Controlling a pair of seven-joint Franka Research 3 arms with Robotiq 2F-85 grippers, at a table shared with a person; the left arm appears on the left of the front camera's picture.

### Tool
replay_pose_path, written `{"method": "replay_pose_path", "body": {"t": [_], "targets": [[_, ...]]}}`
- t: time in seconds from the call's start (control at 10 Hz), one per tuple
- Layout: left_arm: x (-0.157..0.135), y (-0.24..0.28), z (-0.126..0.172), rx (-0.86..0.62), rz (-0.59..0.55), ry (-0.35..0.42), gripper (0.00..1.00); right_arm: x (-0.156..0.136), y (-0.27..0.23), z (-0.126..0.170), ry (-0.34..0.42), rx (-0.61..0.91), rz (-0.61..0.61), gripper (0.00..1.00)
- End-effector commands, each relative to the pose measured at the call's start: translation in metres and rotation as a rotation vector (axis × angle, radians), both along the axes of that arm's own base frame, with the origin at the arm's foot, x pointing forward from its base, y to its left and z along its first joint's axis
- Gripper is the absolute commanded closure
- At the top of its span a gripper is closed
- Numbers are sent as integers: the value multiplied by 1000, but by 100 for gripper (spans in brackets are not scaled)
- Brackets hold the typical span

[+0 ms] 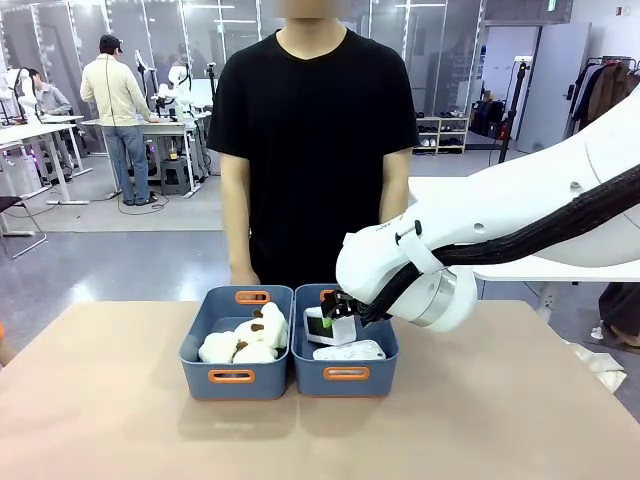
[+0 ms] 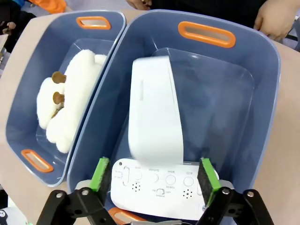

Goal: Sort the digital clocks into the basket.
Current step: Pick up the Digital clock from the table and place it into the empty Plastic storage basket.

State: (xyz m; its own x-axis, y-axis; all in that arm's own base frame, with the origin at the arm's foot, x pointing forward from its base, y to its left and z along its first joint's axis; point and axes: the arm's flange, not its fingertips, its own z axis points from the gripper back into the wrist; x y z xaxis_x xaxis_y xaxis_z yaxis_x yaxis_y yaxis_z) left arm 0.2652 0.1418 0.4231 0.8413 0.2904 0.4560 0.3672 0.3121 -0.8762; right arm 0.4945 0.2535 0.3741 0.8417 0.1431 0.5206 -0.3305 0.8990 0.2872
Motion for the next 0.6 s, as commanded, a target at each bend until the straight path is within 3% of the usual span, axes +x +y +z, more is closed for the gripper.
{"method": "replay_pose_path", "body": {"t": [0.0, 0.5], "targets": [[-1, 0, 3, 0, 3, -8, 22, -8, -8, 12, -23, -1, 18, 0], [-1, 0, 3, 0, 3, -8, 22, -3, -2, 13, -22, 4, 2, 0]]}}
